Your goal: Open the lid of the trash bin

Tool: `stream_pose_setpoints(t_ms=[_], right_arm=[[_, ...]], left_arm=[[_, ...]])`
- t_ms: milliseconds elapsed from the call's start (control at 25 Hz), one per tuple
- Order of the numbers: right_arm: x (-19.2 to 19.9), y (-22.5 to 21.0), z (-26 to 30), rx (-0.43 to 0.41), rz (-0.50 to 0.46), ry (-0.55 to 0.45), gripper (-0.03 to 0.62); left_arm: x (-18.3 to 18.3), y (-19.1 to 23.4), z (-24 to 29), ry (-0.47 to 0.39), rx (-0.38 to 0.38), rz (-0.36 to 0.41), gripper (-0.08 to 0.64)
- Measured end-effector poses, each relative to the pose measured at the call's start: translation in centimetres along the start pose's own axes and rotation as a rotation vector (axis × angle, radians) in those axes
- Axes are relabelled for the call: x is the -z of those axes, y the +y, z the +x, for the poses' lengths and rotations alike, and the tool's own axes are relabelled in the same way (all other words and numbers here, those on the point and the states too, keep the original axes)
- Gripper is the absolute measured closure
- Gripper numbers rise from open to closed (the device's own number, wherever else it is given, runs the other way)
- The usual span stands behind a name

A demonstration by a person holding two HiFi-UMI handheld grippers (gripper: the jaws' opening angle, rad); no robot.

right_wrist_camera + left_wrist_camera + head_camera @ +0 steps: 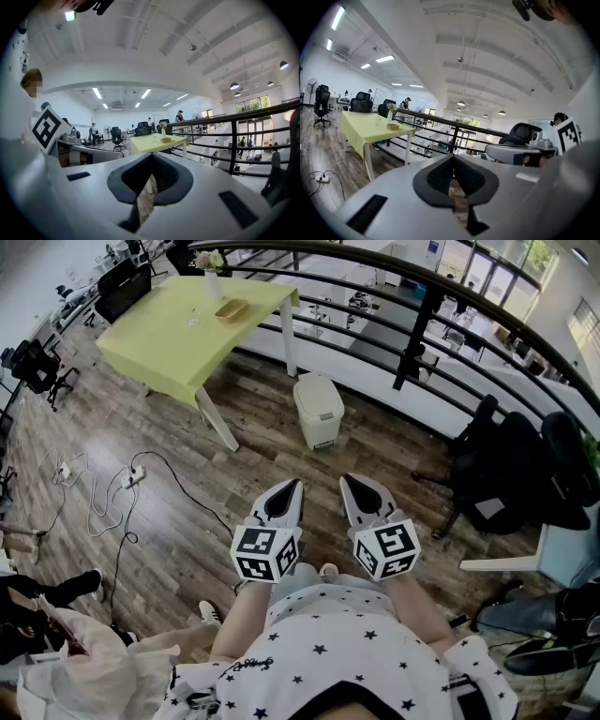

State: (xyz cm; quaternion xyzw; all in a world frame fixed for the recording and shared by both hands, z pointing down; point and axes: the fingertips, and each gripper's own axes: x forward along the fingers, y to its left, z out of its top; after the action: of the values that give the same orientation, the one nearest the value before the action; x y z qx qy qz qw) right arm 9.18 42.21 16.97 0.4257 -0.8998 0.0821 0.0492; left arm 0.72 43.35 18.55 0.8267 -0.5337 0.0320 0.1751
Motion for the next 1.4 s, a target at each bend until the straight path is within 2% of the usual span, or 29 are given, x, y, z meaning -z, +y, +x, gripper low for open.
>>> stream_pose_setpoints(t_ms=[480,680,880,1200,1400], right_arm=[[0.8,0.1,-0.8,-0.028,-0.007,0.016,0.598],[1.0,-0.3,-0.7,-0.048,0.062,0.025,0.598],[1.2,-1.2,0.0,-0.033,0.071,0.03,0.598],[1.4,-2.7,2.6,-0.03,0.067,0.048,0.598],[1.1,-4.8,5.8,-0.025,0.061,0.055,0.598]], left_arm=[[0.4,-0.5,0.4,0.008,-0.009,0.009,0.548],[0.4,-0.7,0.6,0.004,-0.022,-0.002,0.548],[0.5,-0.1,1.1,0.011,-0.037,-0.011,0.548],[0.1,1.7,4.0,0.03,-0.029,-0.034,0.548],[-0.5,3.6,7.6,0.041,-0.017,-0.021,0.548]])
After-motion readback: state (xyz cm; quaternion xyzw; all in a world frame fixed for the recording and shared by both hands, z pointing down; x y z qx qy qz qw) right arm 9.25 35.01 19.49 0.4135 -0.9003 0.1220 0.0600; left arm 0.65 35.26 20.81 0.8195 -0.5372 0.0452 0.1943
